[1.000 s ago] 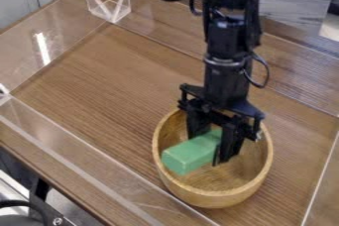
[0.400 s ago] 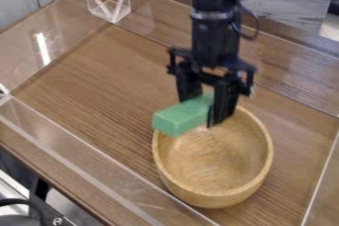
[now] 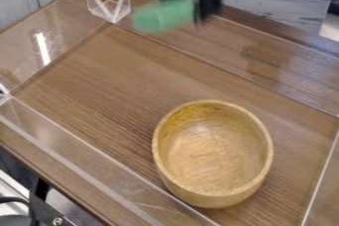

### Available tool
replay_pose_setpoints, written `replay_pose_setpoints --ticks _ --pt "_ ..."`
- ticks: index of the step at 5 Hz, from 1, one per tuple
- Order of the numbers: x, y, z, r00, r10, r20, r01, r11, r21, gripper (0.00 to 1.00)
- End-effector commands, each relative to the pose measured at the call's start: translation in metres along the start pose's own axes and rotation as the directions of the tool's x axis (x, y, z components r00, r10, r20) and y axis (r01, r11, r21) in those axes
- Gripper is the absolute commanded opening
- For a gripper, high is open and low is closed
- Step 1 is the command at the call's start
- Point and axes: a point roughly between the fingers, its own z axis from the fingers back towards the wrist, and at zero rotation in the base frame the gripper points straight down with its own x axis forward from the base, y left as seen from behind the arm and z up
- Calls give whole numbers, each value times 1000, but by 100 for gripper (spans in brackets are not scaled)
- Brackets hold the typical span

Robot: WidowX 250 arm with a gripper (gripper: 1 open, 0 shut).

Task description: Remove the green block from inside the brown bowl and put it on the table

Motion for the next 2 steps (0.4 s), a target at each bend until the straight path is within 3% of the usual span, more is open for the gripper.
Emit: replay_pose_setpoints --ticks 1,2 --pt "8 41 40 993 32 115 -34 999 9 0" --pt "13 54 49 990 47 132 -46 999 -14 0"
